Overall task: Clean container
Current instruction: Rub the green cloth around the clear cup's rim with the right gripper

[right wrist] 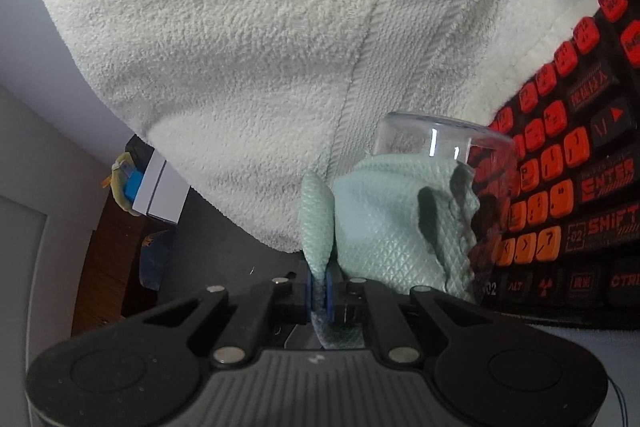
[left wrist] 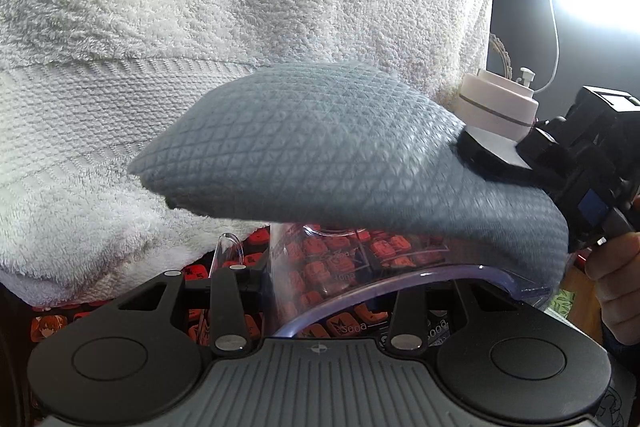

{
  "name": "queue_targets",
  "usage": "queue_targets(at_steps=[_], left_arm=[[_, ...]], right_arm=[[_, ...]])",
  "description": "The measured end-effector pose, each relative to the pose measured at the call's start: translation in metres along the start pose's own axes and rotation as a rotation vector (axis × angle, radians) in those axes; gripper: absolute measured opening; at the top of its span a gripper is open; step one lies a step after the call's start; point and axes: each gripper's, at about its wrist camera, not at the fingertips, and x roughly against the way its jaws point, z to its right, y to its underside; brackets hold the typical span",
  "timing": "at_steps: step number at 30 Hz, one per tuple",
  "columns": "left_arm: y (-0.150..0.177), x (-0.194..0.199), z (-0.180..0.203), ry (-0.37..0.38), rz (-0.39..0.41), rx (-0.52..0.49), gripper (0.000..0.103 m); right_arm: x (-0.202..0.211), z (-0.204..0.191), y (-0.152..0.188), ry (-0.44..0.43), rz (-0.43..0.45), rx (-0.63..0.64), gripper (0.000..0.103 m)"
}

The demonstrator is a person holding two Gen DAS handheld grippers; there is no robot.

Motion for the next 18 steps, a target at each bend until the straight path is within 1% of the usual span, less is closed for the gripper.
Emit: queue_targets(at_steps=[2, 6, 8, 12, 15, 18], left_arm=[[-0.001, -0.001, -0.001, 0.000, 0.000, 0.000, 0.040], [0.000, 0.001, -0.003, 0.001, 0.000, 0.001, 0.040], [0.001, 0.001, -0.003, 0.001, 0.000, 0.002, 0.040], [0.000, 0.001, -0.004, 0.005, 0.001, 0.007, 0.040], [0.001, 0.001, -0.004, 0.005, 0.001, 0.007, 0.040], [0.001, 0.001, -0.005, 0.005, 0.001, 0.006, 0.040]], right_arm=[[0.006, -0.002, -0.002, 0.018, 0.036, 0.020, 0.006], [0.025, -0.008, -0.008, 0.076, 0.160, 0.079, 0.006], [0.033, -0.005, -0.011, 0.081, 0.202, 0.065, 0.006], [0.030, 0.008, -0.013, 0.020, 0.182, -0.023, 0.006], [0.021, 0.009, -0.011, 0.002, 0.136, -0.038, 0.005], [0.009, 0.007, -0.007, -0.002, 0.057, -0.035, 0.005]])
